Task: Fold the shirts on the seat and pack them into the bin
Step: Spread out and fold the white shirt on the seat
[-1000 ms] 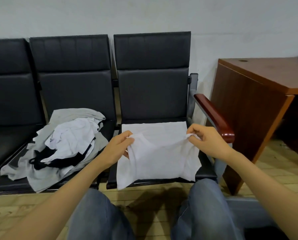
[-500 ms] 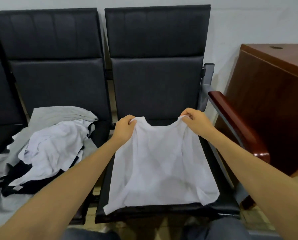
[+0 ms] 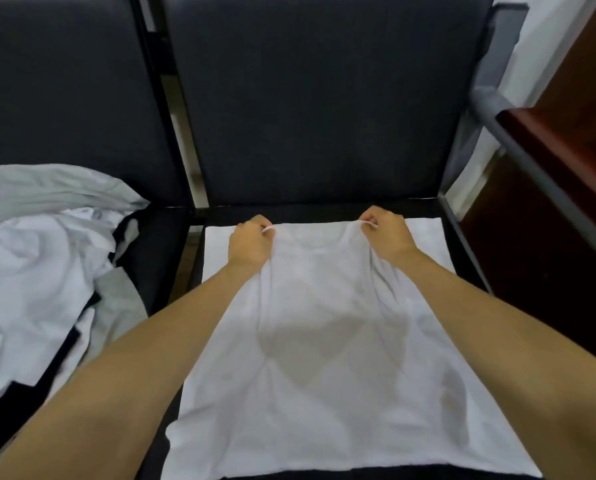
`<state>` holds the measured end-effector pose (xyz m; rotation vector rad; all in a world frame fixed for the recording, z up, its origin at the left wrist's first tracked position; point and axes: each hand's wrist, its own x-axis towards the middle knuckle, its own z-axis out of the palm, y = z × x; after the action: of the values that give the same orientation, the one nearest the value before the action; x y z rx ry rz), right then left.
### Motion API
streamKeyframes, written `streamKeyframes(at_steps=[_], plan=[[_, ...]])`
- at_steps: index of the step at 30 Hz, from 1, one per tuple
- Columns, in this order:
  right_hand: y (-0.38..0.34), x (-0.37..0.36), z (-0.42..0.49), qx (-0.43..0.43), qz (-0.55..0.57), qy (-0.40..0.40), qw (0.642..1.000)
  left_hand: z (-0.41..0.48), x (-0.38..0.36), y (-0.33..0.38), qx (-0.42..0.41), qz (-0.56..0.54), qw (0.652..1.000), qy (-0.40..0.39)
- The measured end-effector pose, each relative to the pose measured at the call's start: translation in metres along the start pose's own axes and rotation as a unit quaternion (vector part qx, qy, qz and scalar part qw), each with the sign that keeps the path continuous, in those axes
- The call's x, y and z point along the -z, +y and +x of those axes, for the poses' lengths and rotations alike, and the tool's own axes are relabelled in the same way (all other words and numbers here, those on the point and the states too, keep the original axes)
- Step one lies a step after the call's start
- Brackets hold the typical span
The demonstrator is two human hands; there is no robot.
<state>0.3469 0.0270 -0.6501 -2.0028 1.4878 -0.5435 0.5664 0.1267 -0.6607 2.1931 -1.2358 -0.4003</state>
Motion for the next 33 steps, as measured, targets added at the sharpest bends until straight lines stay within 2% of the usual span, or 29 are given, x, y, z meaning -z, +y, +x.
streamKeyframes(at_steps=[4, 8, 11, 14, 18, 22, 27, 31, 33], plan=[[0.017, -0.02, 0.006, 0.003, 0.008, 0.054, 0.999, 0.001, -0.017, -0.013, -0.011, 0.019, 0.998, 0.053], [0.015, -0.016, 0.004, -0.015, 0.023, 0.052, 0.998, -0.005, -0.01, -0.01, -0.001, -0.012, 0.999, 0.038], [0.008, -0.001, -0.019, -0.01, 0.033, 0.061, 0.998, -0.035, 0.002, 0.001, -0.065, 0.031, 0.997, 0.027], [0.009, 0.015, -0.065, 0.004, 0.031, 0.049, 0.998, -0.087, 0.008, 0.009, -0.157, 0.084, 0.984, -0.024], [0.021, 0.043, -0.139, 0.006, 0.023, 0.045, 0.999, -0.169, 0.01, 0.023, -0.203, 0.08, 0.972, -0.087], [0.045, 0.063, -0.213, 0.001, 0.018, 0.029, 0.999, -0.231, 0.005, 0.036, -0.204, 0.07, 0.969, -0.121], [0.065, 0.077, -0.272, -0.058, 0.012, -0.029, 0.998, -0.27, -0.009, 0.047, -0.179, 0.071, 0.967, -0.166], [0.081, 0.079, -0.297, -0.019, -0.075, -0.065, 0.995, -0.285, -0.021, 0.047, -0.154, 0.091, 0.966, -0.187], [0.086, 0.08, -0.298, -0.006, -0.107, -0.051, 0.993, -0.287, -0.025, 0.043, -0.148, 0.085, 0.968, -0.184]])
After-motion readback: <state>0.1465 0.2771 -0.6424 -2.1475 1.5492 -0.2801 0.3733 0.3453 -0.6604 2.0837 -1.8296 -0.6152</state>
